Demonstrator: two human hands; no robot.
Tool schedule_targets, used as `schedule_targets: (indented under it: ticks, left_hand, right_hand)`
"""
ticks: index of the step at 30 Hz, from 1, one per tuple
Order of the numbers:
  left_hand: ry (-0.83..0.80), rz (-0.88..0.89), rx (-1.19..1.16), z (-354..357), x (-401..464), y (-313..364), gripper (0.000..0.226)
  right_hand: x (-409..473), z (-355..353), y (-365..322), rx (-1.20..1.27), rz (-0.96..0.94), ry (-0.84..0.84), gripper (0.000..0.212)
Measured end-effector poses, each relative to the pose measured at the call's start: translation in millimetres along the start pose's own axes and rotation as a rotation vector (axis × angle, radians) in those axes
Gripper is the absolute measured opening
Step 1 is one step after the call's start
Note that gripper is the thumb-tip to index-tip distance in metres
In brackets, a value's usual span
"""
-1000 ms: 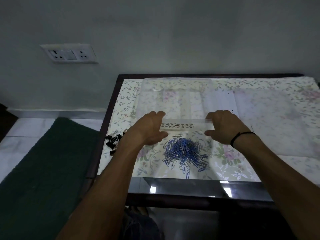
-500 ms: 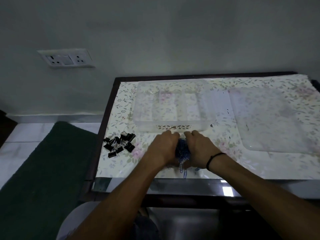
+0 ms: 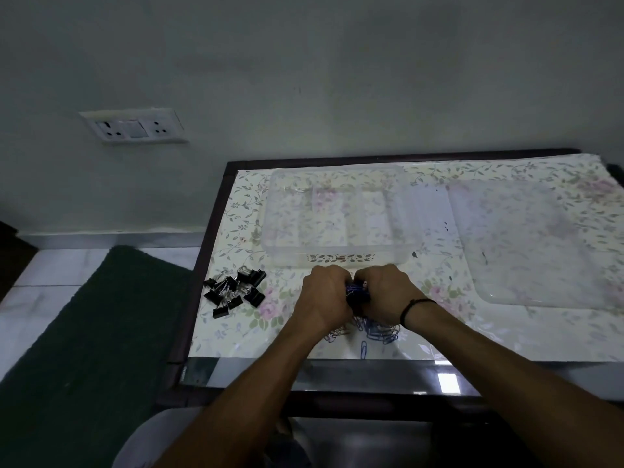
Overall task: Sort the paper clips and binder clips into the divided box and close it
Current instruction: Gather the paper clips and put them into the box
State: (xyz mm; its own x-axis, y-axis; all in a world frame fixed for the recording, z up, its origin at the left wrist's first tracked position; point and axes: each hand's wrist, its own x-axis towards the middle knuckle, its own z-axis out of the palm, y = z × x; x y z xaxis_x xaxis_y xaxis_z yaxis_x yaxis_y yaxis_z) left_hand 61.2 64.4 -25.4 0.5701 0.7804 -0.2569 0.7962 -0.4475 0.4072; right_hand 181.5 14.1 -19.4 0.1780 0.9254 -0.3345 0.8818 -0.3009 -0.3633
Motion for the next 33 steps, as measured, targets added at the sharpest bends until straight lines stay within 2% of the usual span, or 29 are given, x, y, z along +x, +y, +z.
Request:
schedule_targets:
  ticks: [7,13,17,26,29,33]
  left_hand:
    - [0.027,-0.015,-0.178,-11.1,5.0,-9.0,0.024]
    - [0.014,-0.054,-0.308,-25.0,2.2,-11.8,0.031]
    - [0.044,-0.104,-0.418,-42.6,5.0,-9.1,0.035]
    - [0.236,-0.154,-0.581,-80.4,46.8,-7.3,0.031]
    - [0.232,-0.209,-0.734,-79.2,64.4,-8.4,0.026]
    - [0.173,-0.229,-0.746,-67.7,74.7,-10.1,0.023]
  right_hand:
    - [0.0,-22.4,0.7,0.066,0.022,-0.011,0.020]
    - [-0.1,-32.6,0.7,0.147,0.043,-0.028,0.021]
    - [4.3,-46.4,-1.0,0.365,0.087,-0.042,0.025]
    - [43.4,-79.4,-14.4,0.674,0.106,0.128,0.027]
    - [56.5,-78.3,-12.0,0.716,0.118,0.202,0.026]
    - [62.0,-67.0,-6.6,0.666,0.125,0.227,0.025]
